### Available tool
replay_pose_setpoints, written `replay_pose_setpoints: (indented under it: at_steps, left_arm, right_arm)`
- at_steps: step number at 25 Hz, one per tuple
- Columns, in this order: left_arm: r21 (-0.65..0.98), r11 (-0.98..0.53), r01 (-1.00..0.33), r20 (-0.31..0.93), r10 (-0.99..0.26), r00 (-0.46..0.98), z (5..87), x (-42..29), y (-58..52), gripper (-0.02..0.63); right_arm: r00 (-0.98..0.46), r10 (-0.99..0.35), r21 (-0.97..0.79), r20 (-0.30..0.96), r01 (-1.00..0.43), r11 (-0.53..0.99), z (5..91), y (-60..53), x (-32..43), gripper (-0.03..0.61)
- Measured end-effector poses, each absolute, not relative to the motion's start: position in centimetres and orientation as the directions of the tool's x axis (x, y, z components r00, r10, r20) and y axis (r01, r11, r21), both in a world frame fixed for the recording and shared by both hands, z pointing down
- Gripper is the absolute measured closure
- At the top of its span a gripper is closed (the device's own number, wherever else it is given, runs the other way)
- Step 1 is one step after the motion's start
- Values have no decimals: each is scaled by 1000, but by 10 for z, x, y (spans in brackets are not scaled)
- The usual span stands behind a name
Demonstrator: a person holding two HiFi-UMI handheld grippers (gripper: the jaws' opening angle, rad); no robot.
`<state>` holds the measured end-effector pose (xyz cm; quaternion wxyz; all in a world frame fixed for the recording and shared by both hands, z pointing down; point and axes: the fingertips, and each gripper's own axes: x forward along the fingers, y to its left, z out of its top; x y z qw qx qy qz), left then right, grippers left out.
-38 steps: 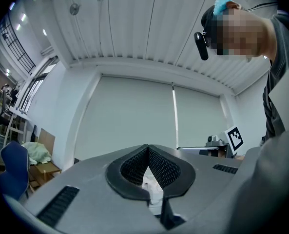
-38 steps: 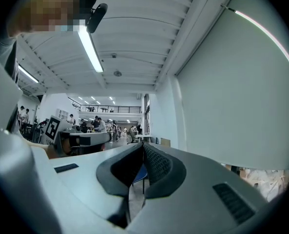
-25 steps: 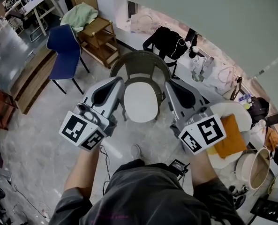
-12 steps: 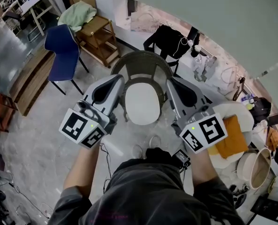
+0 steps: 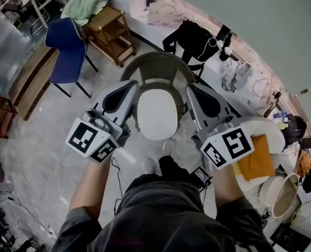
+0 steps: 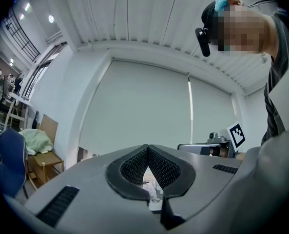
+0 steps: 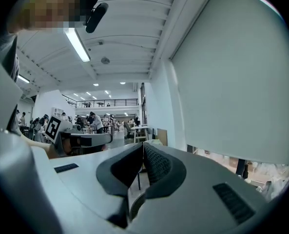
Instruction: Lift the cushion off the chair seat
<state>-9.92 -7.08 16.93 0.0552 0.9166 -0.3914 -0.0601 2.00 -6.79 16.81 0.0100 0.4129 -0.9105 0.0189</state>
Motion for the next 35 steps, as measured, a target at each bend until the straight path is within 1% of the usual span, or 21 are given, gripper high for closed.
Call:
replay_pose_setpoints:
  at_steps: [9, 16, 24, 30, 35]
  left_arm:
    - [206, -618, -759, 36, -770, 637, 236, -76, -151, 604]
    - [253, -554, -793, 126, -794, 595, 306, -77, -188, 604]
    - [296, -520, -801, 238, -772, 589, 402, -82, -213, 604]
    - [336, -487, -806, 329, -741, 585, 496, -96, -228, 604]
    - [381, -446, -810, 377, -724, 577, 565, -111, -231, 601]
  right_arm:
    - [-686, -718, -108, 123, -728, 677, 240, -153, 46, 565]
    - [-688, -696, -152, 204, -725, 672, 312, -195, 53, 563]
    - [-670, -671, -199, 318, -739, 643, 407, -225, 48, 563]
    - [-639, -662, -243, 392, -766, 595, 490, -238, 45, 563]
    - [-627, -636, -276, 451, -775, 568, 557, -242, 39, 563]
